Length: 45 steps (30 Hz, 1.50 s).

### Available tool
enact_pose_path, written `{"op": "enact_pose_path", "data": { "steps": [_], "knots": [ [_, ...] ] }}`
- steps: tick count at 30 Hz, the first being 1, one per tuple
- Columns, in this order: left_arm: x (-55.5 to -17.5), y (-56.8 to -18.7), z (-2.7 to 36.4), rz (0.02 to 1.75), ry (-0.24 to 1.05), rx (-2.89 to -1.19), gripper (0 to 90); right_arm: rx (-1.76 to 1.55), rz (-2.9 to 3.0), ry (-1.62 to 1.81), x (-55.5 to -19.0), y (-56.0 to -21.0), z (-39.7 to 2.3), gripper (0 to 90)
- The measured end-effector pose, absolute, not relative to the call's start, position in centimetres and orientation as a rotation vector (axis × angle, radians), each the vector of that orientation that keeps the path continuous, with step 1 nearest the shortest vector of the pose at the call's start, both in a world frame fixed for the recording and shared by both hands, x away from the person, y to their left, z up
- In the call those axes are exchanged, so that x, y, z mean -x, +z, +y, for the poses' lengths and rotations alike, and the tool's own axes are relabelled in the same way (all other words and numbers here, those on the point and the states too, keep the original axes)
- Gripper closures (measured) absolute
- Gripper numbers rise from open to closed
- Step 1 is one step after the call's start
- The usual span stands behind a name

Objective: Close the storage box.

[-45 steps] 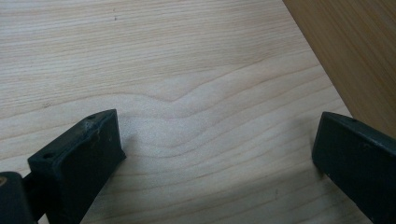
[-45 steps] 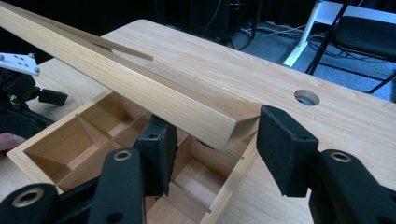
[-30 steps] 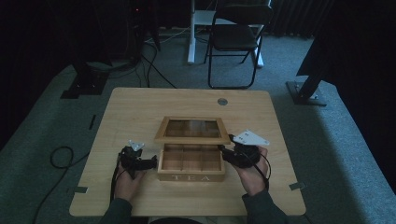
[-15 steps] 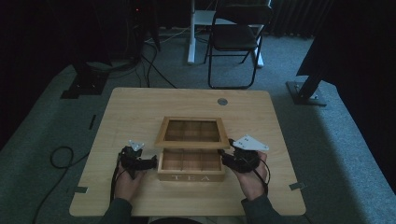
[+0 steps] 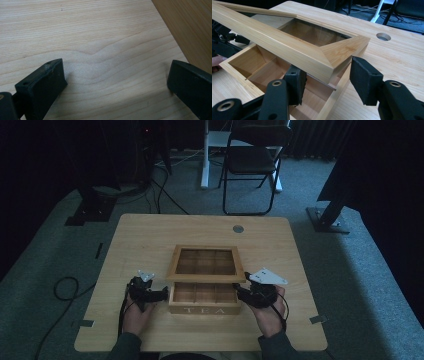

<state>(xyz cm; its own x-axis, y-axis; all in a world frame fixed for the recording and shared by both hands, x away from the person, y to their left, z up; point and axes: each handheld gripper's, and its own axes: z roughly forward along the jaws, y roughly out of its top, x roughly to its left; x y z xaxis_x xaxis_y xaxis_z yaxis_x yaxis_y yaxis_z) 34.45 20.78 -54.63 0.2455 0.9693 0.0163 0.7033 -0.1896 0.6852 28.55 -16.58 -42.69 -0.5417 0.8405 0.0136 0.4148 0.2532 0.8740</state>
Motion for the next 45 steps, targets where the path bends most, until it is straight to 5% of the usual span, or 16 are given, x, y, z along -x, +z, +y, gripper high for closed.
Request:
{"op": "enact_pose_path", "data": {
  "steps": [45],
  "knots": [
    [-34.1, -54.6, 20.9, 1.523, 0.619, -1.965, 1.6, -1.179, 2.113, 1.195, -27.2, -45.5, -16.4, 47.7]
  ]
}}
